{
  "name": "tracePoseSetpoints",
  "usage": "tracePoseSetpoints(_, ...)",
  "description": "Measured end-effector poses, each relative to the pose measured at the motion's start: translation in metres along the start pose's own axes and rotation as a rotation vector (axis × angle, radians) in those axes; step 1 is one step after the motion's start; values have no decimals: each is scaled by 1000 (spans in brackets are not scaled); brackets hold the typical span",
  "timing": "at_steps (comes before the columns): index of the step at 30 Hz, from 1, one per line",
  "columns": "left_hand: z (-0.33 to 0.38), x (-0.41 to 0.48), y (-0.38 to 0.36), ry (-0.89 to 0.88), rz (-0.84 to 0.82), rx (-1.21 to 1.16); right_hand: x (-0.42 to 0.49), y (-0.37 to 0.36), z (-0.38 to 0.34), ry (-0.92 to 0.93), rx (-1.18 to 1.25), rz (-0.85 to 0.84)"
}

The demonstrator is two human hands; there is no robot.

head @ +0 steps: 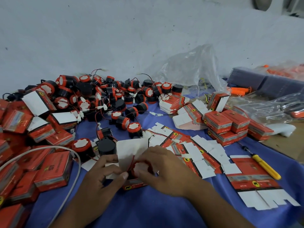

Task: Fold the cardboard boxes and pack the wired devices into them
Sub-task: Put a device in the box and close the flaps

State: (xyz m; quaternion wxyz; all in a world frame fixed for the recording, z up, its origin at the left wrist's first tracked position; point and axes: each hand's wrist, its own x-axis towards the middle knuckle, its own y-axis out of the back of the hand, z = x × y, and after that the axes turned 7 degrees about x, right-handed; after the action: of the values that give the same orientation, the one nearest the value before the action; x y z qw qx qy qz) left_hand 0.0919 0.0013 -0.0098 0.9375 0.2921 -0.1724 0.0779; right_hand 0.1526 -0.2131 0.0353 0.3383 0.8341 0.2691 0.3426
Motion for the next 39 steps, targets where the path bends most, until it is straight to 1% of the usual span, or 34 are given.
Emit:
tracePoseSetpoints(4, 4, 1, 0, -1, -31, -2, 4, 2, -7, -83, 322, 103)
tracePoseSetpoints(6, 4, 1, 1, 9, -63, 3, 6, -3, -9, -87, 370, 144)
tracePoseSetpoints(9, 2, 2, 0, 55, -121, -9, 8, -11, -6, -126, 313, 163)
tracePoseSetpoints(13, -2, 3, -2, 116, -159, -11, 12, -19, -4, -151, 151, 167)
tracePoseSetpoints(16, -1, 2, -3, 129, -158, -4, 15, -22, -5, -204, 165, 209)
tracePoseSetpoints(18, -1, 1, -4, 156, -110, -31, 15, -23, -7, -224, 131, 228)
tracePoseSetpoints(20, 0, 0, -8, 204, -41, -105, 14, -24, -9, -186, 67, 210)
tracePoseSetpoints(24, -1, 1, -17, 293, 193, -194, 12, -26, -15, 40, -98, 62)
tracePoseSetpoints(27, 2, 4, -18, 337, 289, -307, 11, -28, -16, 113, -194, -42)
tracePoseSetpoints(30, 7, 1, -19, 302, 313, -374, 9, -28, -17, 106, -151, -48)
tracePoseSetpoints(32, 10, -2, -19, 255, 314, -358, 7, -26, -15, 95, -123, -57)
tracePoseSetpoints(34, 12, -3, -17, 203, 296, -279, 5, -23, -11, 90, -82, -60)
tracePoseSetpoints(36, 11, -5, -15, 136, 265, -154, 3, -25, -9, 146, -95, -64)
tracePoseSetpoints(39, 12, -7, -14, -50, 221, 18, -3, -31, -7, 182, -85, -42)
